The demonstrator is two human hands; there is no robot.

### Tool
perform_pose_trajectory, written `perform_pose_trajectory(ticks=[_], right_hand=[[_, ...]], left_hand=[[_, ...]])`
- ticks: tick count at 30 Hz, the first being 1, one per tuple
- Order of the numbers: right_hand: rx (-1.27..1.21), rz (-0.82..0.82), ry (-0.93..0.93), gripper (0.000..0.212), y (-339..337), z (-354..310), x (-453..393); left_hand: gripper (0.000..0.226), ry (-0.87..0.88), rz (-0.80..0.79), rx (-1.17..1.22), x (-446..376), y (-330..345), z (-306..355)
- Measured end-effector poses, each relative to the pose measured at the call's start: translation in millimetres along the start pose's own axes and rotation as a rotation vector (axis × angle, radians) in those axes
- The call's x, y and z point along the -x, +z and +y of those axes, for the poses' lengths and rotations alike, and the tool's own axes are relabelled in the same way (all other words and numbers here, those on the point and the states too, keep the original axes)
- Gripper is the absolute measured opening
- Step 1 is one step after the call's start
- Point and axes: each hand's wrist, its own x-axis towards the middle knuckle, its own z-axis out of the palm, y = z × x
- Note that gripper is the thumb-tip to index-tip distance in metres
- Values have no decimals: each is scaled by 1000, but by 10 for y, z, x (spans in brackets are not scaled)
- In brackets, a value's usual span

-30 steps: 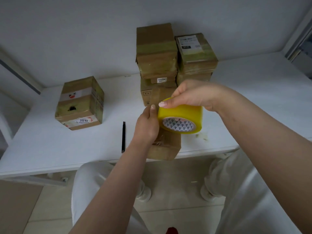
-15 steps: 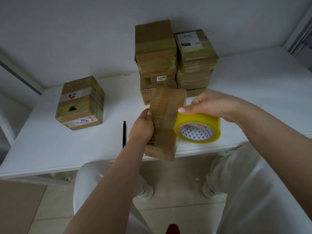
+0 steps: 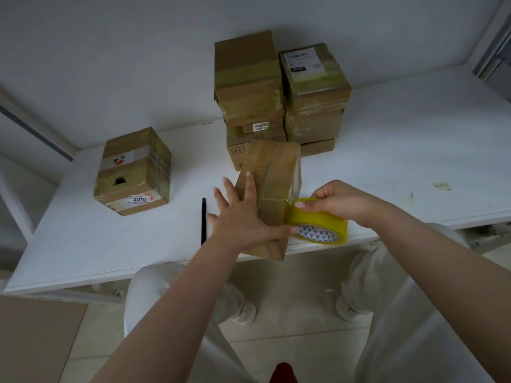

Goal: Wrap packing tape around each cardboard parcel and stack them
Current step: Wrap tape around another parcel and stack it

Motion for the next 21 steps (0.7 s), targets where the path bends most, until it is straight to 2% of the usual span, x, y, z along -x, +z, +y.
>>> perform_pose_trajectory(ticks=[3,6,10,13,15,18,21], right_hand=[[-15,-14,-22,43,-38,-18,27],[-56,-38,-108,53,-158,-140,105],[-169,-103,-259,32,-337,-393,224],[-147,-111,-277,40,-425,-430,249],[-130,-39,-241,40,-500,-346,287],[-83,58,-187,40,-628,-156,361],[-64,108,-181,45,-623,-50,371]], left_hand=[[136,-47,-49,85,-41,-15,7],[127,-8,-7,220,-64,-38,-149],[107,64,-22,862,-2,-60,-290],[93,48,-20,1107,17,-13,-272],[101,7,-35,1265,-1,12,-384],[111,-12,-42,1332,8,20,-636],[105,7,-57,1394,49,83,-706]])
